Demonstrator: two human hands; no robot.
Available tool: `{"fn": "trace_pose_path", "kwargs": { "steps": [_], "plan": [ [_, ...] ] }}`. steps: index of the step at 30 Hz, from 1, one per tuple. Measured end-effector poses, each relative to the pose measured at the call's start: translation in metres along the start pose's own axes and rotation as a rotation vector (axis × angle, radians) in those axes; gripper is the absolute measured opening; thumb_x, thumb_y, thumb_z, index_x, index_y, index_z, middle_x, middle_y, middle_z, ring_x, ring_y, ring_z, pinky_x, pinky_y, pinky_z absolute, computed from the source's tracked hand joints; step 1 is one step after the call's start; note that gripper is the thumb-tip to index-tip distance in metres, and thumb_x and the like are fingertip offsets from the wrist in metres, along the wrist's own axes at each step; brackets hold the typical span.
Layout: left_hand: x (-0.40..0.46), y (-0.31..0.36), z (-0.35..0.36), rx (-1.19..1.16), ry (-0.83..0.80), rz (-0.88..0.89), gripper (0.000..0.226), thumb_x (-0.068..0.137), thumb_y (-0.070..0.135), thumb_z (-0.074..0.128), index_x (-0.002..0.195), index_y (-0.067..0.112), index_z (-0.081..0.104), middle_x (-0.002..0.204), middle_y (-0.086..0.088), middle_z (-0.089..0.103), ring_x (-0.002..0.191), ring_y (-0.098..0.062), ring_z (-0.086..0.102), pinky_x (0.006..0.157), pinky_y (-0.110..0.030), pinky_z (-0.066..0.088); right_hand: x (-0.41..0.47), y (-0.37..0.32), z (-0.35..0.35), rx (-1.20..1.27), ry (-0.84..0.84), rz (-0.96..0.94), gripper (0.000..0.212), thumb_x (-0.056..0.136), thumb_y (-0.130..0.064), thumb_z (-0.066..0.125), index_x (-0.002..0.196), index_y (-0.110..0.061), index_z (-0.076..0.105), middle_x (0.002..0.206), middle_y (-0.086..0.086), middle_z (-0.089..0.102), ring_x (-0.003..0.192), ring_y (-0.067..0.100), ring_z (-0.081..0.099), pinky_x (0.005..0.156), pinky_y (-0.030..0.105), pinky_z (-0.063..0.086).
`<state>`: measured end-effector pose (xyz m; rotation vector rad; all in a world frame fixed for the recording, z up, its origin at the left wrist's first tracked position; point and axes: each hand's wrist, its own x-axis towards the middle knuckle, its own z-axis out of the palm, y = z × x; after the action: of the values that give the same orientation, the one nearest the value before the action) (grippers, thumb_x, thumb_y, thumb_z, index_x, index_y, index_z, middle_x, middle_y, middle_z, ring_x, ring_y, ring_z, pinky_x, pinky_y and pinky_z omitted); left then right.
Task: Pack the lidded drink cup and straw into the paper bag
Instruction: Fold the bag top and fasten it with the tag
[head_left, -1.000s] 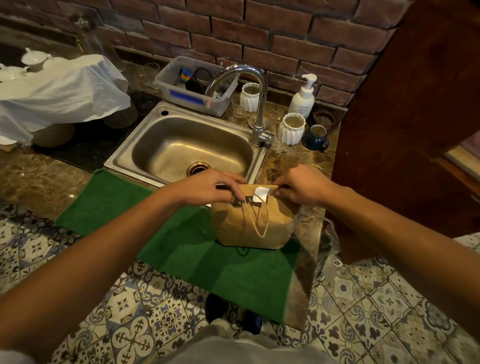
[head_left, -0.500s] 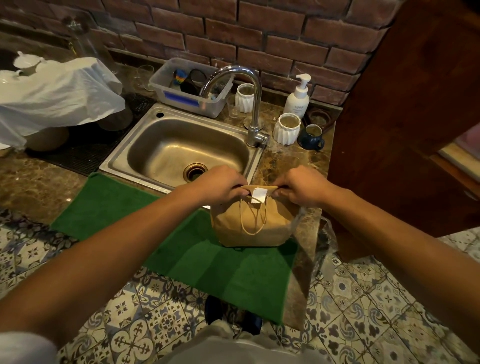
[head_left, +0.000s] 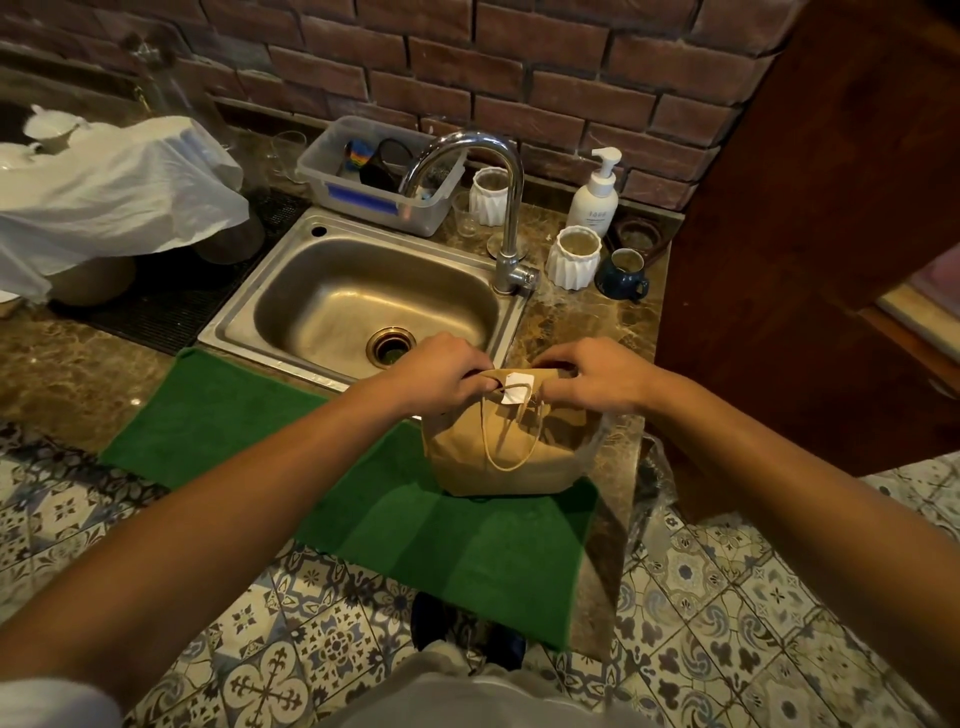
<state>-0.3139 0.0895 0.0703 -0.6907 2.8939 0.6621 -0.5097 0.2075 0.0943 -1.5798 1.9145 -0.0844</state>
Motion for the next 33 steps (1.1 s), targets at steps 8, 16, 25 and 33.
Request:
{"fn": "trace_pose_path", "kwargs": {
  "steps": [8, 16, 25, 33],
  "plan": [
    [-0.004, -0.001, 0.001, -0.007, 0.014, 0.005, 0.023, 0.098, 0.035, 0.057, 0.098, 0.020, 0.074, 0.088, 0.001, 0.072, 0.082, -0.019, 0.062, 0.073, -0.039, 0.050, 0.001, -0.016, 0.035, -0.345, 0.250, 0.025, 0.081, 0.071, -0.084, 0.058, 0.127, -0.025, 0.058, 0.102, -0.001, 0.073, 0.103, 0.027, 0.067, 0.102, 0.050, 0.039],
    [-0.010, -0.007, 0.001, -0.086, 0.015, 0.035, 0.021, 0.098, 0.032, 0.057, 0.097, 0.019, 0.074, 0.087, 0.003, 0.070, 0.084, -0.019, 0.063, 0.077, -0.040, 0.050, -0.003, -0.010, 0.040, -0.393, 0.316, -0.051, 0.034, 0.082, -0.046, 0.071, 0.108, -0.031, 0.056, 0.093, -0.006, 0.069, 0.087, 0.021, 0.066, 0.073, 0.036, 0.047],
    [-0.012, -0.010, 0.003, -0.100, 0.010, 0.019, 0.023, 0.098, 0.034, 0.057, 0.098, 0.019, 0.074, 0.090, 0.000, 0.073, 0.085, -0.019, 0.064, 0.080, -0.046, 0.051, -0.006, -0.012, 0.038, -0.281, 0.342, -0.254, 0.063, 0.083, -0.047, 0.072, 0.140, -0.032, 0.051, 0.124, -0.005, 0.070, 0.111, 0.020, 0.064, 0.093, 0.040, 0.047],
    [-0.010, -0.001, 0.007, -0.033, 0.024, 0.052, 0.019, 0.098, 0.035, 0.058, 0.097, 0.023, 0.073, 0.088, 0.001, 0.073, 0.082, -0.019, 0.064, 0.077, -0.044, 0.052, 0.002, -0.006, 0.025, -0.159, 0.193, -0.204, 0.036, 0.098, -0.050, 0.058, 0.123, -0.029, 0.073, 0.094, -0.004, 0.076, 0.081, 0.018, 0.067, 0.067, 0.034, 0.048]
  ]
}}
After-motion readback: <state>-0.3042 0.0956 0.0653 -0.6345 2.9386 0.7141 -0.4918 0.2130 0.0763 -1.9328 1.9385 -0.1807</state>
